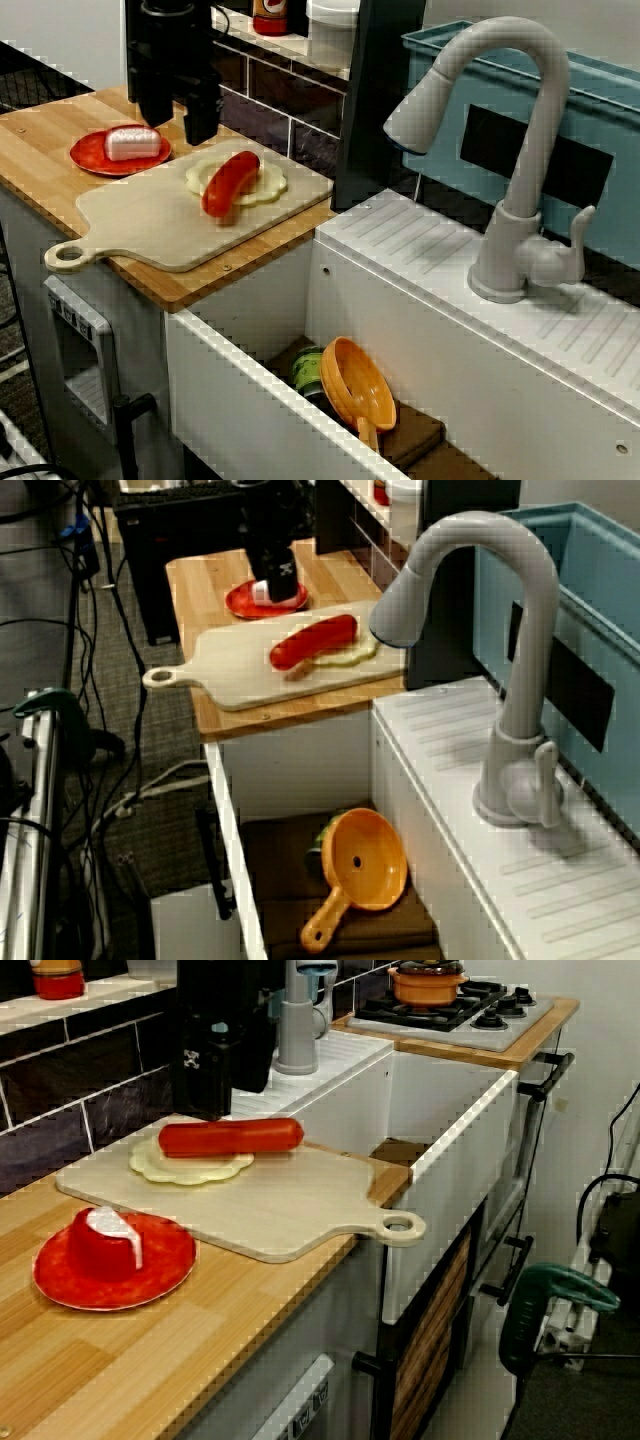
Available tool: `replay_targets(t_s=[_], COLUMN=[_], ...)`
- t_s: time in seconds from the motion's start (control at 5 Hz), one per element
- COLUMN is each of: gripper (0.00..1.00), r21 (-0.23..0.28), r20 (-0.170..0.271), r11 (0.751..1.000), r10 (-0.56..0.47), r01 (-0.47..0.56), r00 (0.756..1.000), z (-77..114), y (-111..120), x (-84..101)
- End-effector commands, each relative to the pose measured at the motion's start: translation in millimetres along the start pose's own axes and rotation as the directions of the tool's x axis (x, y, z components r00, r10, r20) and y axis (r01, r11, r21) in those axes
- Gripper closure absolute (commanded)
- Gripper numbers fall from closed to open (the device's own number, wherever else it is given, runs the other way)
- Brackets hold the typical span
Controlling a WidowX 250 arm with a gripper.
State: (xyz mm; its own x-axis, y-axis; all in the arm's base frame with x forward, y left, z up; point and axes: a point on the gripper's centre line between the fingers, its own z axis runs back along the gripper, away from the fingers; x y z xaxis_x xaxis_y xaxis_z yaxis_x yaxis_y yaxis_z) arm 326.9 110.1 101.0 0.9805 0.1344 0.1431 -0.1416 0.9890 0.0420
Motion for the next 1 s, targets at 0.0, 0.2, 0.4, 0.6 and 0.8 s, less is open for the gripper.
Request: replay_targets(t_s=[0.0, 0.2, 0.4, 0.6, 0.8], gripper=[0.0, 0.0, 0.0, 0.0, 0.0], r21=[0.007, 0.02, 0.032, 0.039, 0.036], r20=[0.023, 0.025, 0.006, 0.004, 0.004], r11=[0.992, 0.985, 0.973, 0.97, 0.968], r10=[0.123, 0.172, 0.229, 0.24, 0.247], r01=[-0.123, -0.172, -0.229, -0.24, -0.247], r00=[0.992, 0.985, 0.973, 0.971, 0.969], z=[5.7, -0.1, -9.5, -13.3, -12.8], y=[-6.3, -8.7, -10.7, -17.3, -22.5], x=[28.6, 30.7, 26.3, 19.7, 13.2])
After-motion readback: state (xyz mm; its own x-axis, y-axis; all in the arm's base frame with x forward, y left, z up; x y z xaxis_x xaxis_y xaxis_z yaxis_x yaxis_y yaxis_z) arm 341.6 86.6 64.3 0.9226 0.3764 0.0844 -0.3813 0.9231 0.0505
